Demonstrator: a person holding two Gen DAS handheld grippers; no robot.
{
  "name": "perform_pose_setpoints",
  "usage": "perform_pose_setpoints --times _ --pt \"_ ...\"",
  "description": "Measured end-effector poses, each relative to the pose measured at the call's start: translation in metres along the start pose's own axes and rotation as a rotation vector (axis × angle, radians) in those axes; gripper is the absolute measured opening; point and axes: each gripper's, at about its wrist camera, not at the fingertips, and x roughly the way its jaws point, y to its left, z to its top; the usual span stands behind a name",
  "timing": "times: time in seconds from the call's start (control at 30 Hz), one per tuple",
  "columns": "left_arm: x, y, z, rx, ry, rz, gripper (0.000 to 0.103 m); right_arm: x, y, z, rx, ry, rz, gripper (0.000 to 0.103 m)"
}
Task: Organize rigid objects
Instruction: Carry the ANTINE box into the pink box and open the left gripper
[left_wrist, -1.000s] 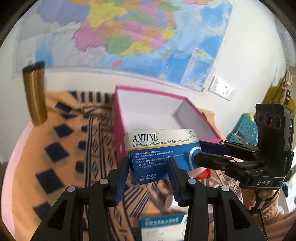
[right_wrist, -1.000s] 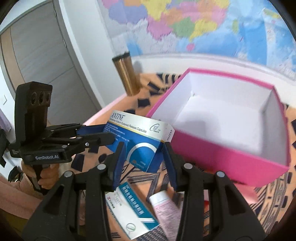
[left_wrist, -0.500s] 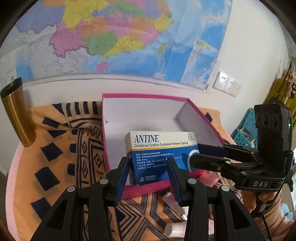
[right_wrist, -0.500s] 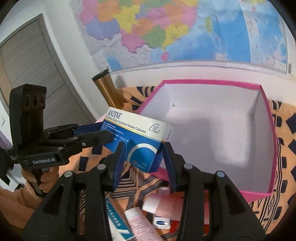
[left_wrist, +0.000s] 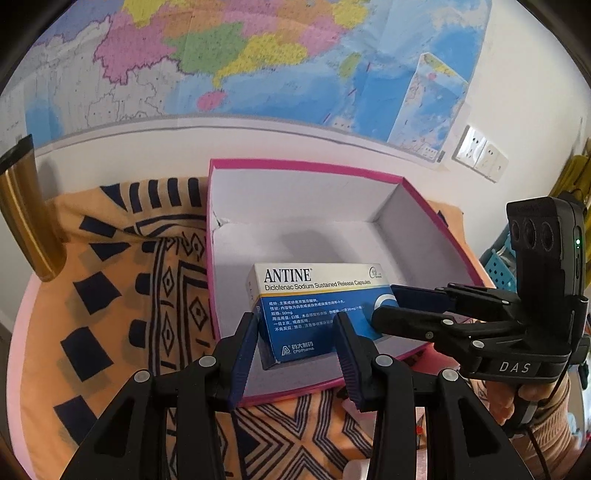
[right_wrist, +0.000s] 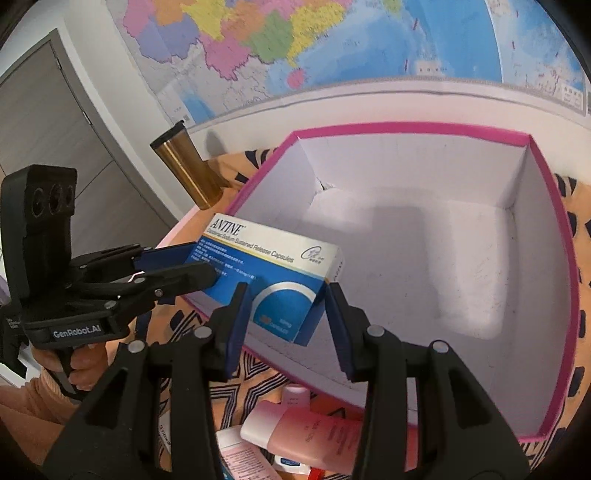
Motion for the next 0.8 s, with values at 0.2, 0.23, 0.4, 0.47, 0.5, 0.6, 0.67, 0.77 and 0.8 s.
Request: perform_pose_setpoints --times 0.2,0.23,0.4,0.47,0.5,0.6,0.67,0.77,0.8 --pt "0.005 0.003 -0.001 -0.013 0.015 0.004 0.042 0.015 -0.005 0.000 0.009 0.046 -0.005 0.044" --pt "0.005 0.003 -0.001 -0.012 0.014 0.006 0.043 0.017 -0.006 0.000 0.014 0.054 -0.006 0.044" --pt "0.002 0.006 -0.001 -0.027 0.006 0.027 0.044 0.028 -0.009 0.001 0.026 0.083 -0.023 0.045" --pt "-0.002 0.005 -0.003 -0.021 -0.010 0.030 0.044 0.028 -0.009 0.001 0.031 0.079 -0.020 0.044" --pt "-0.004 0.004 -0.004 -0.013 -0.020 0.032 0.044 0.026 -0.010 0.001 0.036 0.069 -0.016 0.045" --pt "-0.014 -0.001 -0.007 0.012 -0.058 0.030 0.045 0.016 -0.008 -0.002 0.033 0.036 -0.013 0.045" --pt "-0.022 -0.005 -0.010 0.025 -0.086 0.021 0.049 0.005 -0.005 -0.005 0.024 0.005 -0.014 0.045" --pt "-0.038 -0.012 -0.018 0.047 -0.140 0.000 0.053 -0.019 0.001 -0.014 0.004 -0.052 -0.016 0.046" --pt "-0.043 -0.015 -0.021 0.058 -0.156 -0.012 0.054 -0.028 0.003 -0.016 -0.002 -0.076 -0.024 0.047"
